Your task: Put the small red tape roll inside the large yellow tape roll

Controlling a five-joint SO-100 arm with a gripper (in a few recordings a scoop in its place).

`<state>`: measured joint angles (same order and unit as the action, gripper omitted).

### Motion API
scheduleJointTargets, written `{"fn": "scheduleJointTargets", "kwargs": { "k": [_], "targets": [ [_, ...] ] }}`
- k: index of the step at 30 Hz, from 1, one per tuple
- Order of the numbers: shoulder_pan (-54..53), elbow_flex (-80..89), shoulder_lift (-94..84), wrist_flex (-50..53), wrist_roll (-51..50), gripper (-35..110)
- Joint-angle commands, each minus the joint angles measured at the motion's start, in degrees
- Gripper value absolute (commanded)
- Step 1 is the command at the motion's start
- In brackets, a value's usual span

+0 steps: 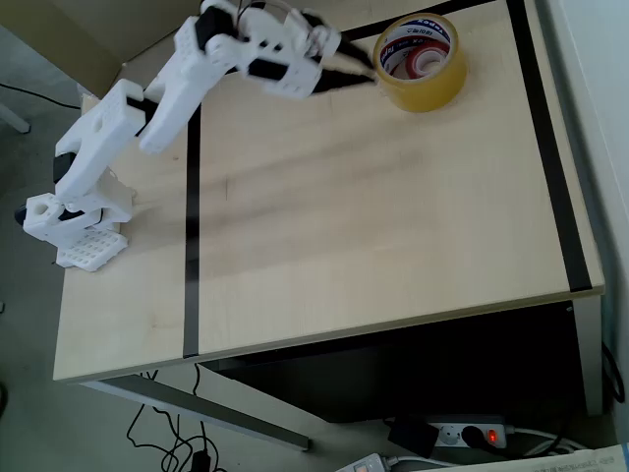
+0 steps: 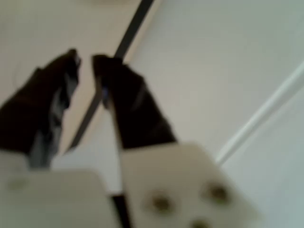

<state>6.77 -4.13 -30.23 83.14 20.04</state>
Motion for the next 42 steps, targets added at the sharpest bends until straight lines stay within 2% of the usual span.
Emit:
{"fn": "scheduleJointTargets", "kwargs": {
  "k": [1,4,10,11,14,16,21,24,30,36,42],
  "targets": [
    [-4.0,-6.6,-19.1,11.2,-3.4,0],
    [-6.3,-6.6,-27.0,20.6,-5.8,0],
    [-9.8,34.3,-64.2,20.3,-9.6,0],
    [-9.8,43.2,-70.8,18.5,-10.4,0],
    [-10.5,81.1,-95.4,1.5,-10.4,0],
    [-10.2,99.8,-106.6,-5.3,-10.5,0],
    [-10.0,140.5,-133.1,-23.4,-11.9,0],
    [-10.4,157.1,-146.9,-27.7,-13.4,0],
    [-10.9,176.8,-160.7,-27.6,-14.4,0],
    [-10.2,182.7,-159.4,-26.8,-18.5,0],
    [-10.0,182.7,-149.2,-25.1,-18.5,0]
  ]
}}
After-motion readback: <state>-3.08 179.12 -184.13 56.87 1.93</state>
